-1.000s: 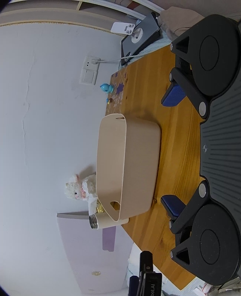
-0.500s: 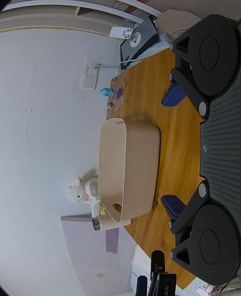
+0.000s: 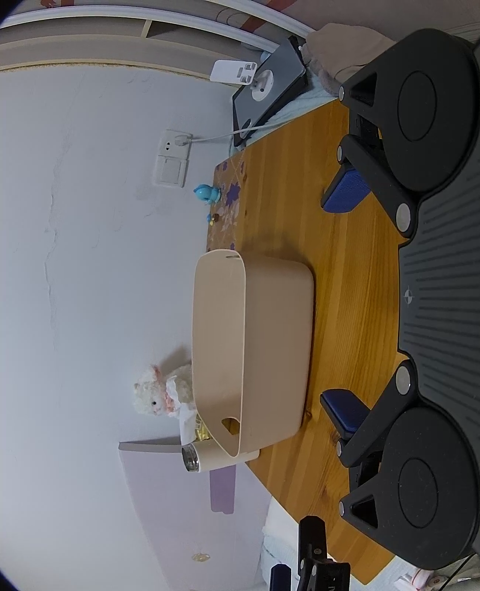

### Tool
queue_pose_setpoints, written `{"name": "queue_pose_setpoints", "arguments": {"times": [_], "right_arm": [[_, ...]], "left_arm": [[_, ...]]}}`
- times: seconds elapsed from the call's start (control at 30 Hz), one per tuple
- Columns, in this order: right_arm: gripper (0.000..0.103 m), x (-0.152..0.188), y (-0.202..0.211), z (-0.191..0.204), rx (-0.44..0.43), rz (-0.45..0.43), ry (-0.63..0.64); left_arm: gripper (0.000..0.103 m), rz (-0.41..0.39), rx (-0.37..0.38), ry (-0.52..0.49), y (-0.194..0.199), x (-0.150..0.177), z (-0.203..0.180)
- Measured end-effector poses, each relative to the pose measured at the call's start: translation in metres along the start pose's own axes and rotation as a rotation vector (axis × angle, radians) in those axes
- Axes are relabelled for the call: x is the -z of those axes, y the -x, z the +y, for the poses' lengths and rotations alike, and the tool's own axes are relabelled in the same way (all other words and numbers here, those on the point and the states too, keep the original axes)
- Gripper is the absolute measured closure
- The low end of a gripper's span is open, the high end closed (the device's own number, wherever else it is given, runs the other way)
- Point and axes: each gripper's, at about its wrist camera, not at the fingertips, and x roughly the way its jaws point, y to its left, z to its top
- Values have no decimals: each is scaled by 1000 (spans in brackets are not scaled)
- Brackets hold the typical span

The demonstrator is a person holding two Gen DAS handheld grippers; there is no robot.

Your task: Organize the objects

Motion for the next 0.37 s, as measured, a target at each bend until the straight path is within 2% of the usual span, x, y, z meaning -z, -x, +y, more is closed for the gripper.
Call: {"name": "queue_pose_setpoints", "arguments": {"times": [0.37], "right_arm": [[0,1,-19,2,1,41,-1]], "left_arm": [[13,21,-8,20,-10,-2,5]]}}
